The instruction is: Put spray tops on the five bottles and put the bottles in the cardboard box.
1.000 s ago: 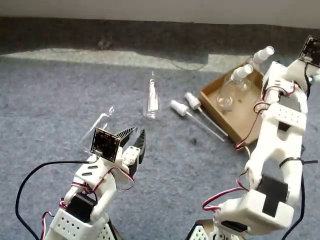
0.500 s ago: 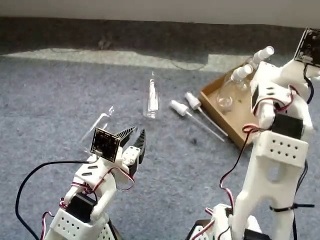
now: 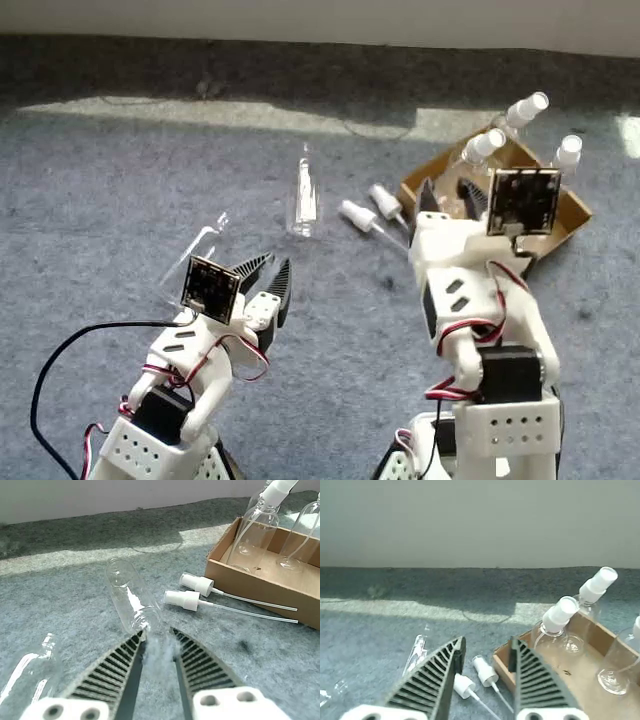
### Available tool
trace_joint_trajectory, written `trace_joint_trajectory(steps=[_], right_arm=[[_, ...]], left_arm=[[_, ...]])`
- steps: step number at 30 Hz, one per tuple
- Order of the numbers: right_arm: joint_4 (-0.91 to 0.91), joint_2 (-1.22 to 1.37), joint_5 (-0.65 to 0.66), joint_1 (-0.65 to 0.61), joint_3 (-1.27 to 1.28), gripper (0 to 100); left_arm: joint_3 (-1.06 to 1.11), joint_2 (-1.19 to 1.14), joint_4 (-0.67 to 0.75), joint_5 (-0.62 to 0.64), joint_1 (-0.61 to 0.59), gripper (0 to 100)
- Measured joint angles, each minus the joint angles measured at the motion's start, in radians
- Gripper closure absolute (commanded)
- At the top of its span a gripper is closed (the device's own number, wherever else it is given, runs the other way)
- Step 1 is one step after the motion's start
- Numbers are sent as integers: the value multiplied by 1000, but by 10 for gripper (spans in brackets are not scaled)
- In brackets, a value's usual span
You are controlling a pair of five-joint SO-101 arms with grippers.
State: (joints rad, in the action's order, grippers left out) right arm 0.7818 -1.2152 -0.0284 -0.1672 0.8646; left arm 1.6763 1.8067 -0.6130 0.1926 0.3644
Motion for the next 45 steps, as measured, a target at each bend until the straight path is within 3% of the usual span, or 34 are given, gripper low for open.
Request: trace_joint_trajectory(steps=[5,9,23,33,45], right_arm=[[0,-28,2,-126,80,993],[-35,-26,2,-158,163,993],[-477,-26,2,-183,675,993],[-503,-26,5,-273,690,992],[-503,-26,5,-275,690,992]], left_arm=[[0,0,0,0,-2,955],[0,0,0,0,-2,955],[0,0,0,0,-2,954],[0,0,0,0,-2,954],[0,0,0,0,-2,954]])
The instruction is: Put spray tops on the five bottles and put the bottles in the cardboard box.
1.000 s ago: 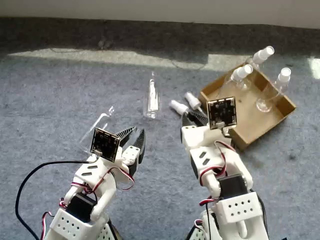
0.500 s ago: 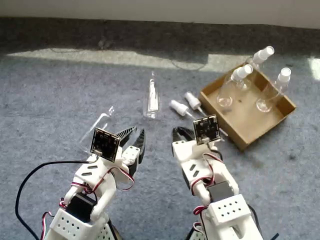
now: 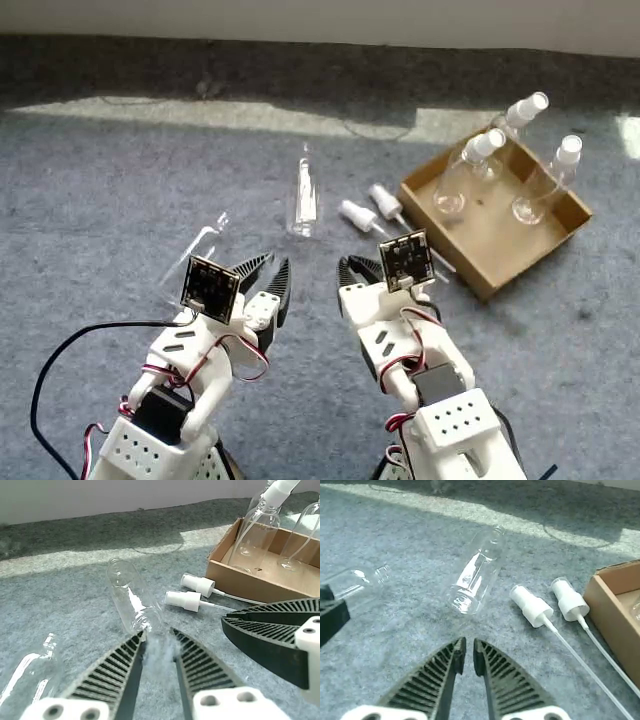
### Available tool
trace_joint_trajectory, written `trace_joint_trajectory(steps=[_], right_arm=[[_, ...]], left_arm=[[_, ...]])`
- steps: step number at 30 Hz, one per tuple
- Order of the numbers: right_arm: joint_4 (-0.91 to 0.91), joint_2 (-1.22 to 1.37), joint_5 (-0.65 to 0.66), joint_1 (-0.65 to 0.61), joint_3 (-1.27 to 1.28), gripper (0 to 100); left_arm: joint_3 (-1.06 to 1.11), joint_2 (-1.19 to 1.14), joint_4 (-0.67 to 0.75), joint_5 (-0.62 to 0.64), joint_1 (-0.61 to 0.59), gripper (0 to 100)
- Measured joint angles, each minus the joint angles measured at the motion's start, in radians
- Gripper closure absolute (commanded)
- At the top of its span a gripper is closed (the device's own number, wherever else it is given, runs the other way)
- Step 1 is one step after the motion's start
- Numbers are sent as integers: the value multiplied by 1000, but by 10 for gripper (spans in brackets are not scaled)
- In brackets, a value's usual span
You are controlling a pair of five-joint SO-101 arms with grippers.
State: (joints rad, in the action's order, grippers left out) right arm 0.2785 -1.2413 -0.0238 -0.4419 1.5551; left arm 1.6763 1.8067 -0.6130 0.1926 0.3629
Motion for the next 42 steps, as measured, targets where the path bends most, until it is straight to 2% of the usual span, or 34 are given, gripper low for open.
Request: trace_joint_trajectory(steps=[12,18,21,25,29,36,42], right_arm=[[0,0,0,0,0,992],[0,0,0,0,0,992],[0,0,0,0,0,992],[0,0,0,-5,0,992],[0,0,0,-5,0,992],[0,0,0,-5,0,992],[0,0,0,-5,0,992]], left_arm=[[-6,0,0,0,-15,954],[-6,0,0,0,-196,954],[-6,0,-63,0,-262,954],[-6,0,-218,0,-261,954],[-8,0,-308,0,-269,954],[-8,0,-361,0,-272,954],[-8,0,-362,0,-376,954]])
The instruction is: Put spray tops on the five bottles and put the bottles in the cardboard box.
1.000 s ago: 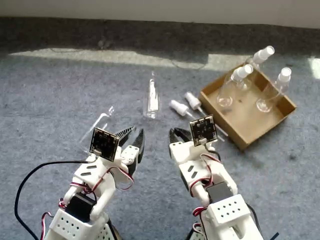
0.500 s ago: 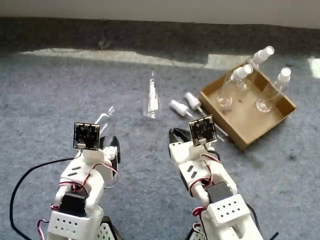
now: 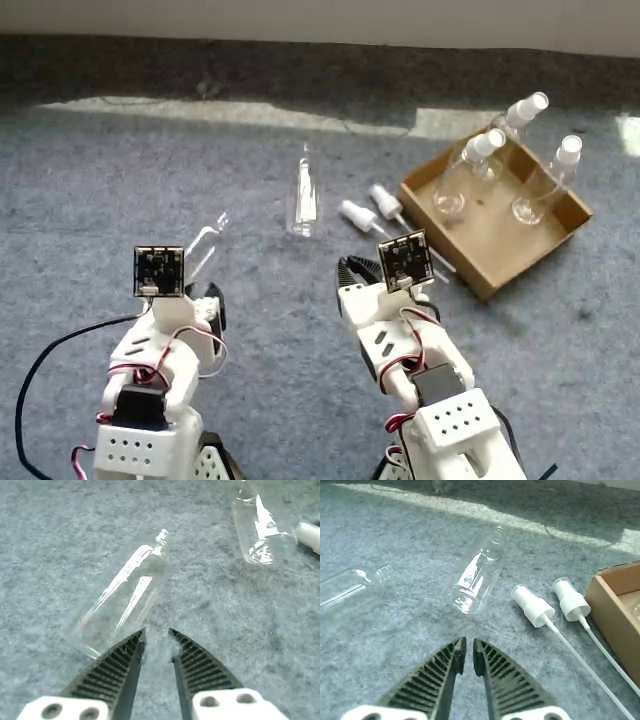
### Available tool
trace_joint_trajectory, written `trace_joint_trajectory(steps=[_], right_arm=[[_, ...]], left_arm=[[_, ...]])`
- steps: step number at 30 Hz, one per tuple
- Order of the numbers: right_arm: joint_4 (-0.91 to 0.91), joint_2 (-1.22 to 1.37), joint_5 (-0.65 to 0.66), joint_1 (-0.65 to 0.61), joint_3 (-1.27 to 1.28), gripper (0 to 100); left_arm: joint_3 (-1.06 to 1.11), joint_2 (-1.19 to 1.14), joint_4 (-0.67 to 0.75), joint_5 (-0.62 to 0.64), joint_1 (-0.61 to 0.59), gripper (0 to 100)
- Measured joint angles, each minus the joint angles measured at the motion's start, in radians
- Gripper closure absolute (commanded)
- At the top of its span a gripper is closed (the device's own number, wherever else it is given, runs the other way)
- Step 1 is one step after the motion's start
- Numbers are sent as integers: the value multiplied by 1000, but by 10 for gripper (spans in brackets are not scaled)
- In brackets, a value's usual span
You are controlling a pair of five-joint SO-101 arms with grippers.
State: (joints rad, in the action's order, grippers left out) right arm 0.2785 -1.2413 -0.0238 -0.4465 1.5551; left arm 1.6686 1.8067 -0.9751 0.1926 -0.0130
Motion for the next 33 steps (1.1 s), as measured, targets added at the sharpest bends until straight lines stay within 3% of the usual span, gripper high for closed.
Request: trace_joint_trajectory(steps=[7,20,30,33], right_arm=[[144,2,81,0,-44,992],[543,38,97,-2,-572,991],[601,583,97,-12,-953,991],[601,770,97,-34,-1068,947]], left_arm=[[0,0,0,0,-57,954],[0,0,0,0,-64,954],[0,0,0,0,-68,954],[0,0,0,0,-83,954]])
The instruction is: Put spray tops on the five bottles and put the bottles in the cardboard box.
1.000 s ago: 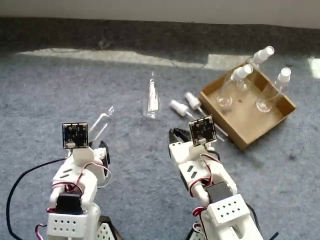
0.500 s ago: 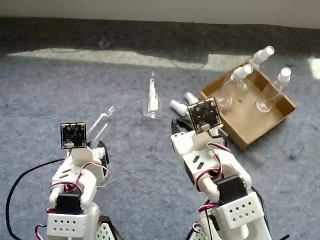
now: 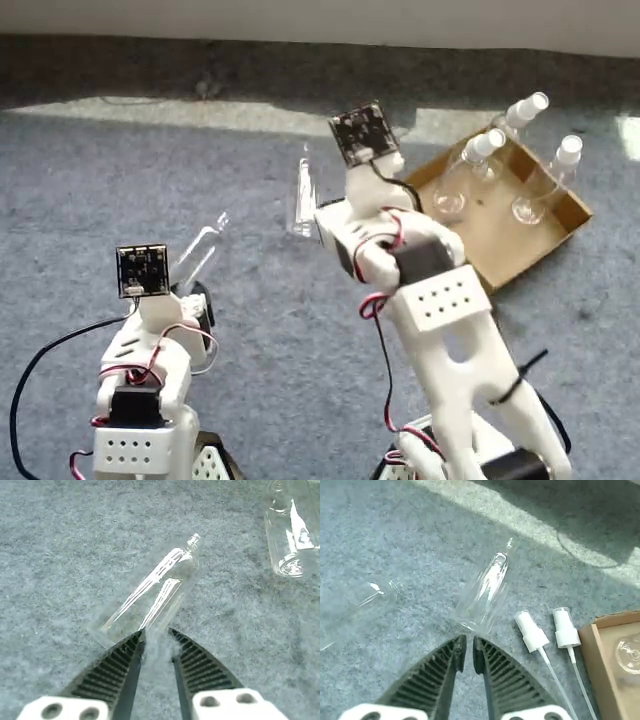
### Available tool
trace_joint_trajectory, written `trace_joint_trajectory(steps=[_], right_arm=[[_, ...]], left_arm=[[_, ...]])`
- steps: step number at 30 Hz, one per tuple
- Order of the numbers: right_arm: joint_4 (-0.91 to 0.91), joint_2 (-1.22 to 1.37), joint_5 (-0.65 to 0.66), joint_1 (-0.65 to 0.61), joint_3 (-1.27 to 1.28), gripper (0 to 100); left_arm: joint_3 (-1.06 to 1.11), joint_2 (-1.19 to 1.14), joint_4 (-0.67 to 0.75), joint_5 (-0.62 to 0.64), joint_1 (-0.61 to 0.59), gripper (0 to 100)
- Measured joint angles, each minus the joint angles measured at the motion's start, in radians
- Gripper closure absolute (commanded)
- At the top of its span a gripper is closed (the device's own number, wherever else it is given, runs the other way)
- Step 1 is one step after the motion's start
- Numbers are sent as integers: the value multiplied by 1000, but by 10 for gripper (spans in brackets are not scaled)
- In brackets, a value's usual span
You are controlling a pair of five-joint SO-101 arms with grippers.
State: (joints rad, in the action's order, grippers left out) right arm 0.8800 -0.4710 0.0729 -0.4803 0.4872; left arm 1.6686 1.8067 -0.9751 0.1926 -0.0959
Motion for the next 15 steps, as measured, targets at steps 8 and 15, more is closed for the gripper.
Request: trace_joint_trajectory(steps=[8,15], right_arm=[[0,399,0,-17,-293,682],[0,724,0,-32,-508,668]], left_arm=[[0,0,0,0,-2,954],[0,0,0,0,-2,954]])
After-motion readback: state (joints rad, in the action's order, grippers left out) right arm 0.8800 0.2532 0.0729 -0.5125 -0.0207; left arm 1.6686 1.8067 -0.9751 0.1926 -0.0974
